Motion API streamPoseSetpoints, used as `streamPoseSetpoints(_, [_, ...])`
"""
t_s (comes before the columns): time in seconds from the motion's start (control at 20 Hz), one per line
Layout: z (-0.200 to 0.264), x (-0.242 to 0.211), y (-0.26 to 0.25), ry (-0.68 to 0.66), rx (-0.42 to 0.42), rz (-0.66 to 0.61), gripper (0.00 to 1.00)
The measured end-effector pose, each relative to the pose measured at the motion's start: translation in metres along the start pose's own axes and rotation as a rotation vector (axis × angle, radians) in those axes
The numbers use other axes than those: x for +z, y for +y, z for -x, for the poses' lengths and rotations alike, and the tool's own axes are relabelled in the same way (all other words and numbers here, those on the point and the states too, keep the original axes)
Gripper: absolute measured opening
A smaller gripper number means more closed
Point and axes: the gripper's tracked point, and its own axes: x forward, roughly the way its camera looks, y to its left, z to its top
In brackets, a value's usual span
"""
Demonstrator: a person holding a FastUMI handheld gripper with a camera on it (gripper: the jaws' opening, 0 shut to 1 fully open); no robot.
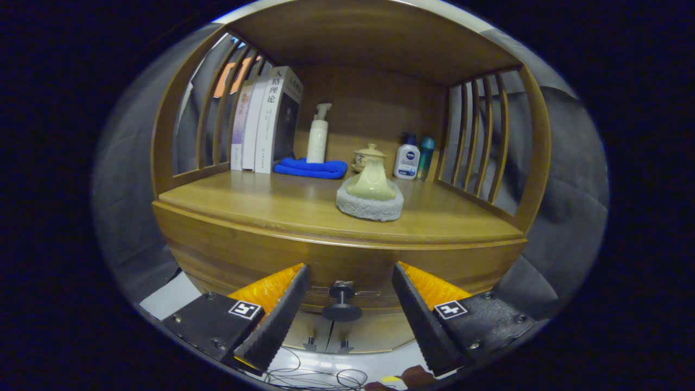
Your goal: Pull open the drawer, take out the items inside it, and place them on the countertop above the cabinet.
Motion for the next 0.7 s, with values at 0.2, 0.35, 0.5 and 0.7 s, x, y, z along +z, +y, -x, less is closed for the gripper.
streamPoseSetpoints(0.2, [0.057, 0.015, -0.007, -0.073, 0.051, 0.046, 1.00])
streamPoseSetpoints(0.35, [0.106, 0.029, -0.010, -0.125, 0.107, -0.001, 1.00])
streamPoseSetpoints(0.5, [0.157, 0.044, -0.013, -0.189, 0.163, -0.045, 1.00])
streamPoseSetpoints(0.7, [0.223, 0.058, -0.025, -0.286, 0.191, -0.062, 1.00])
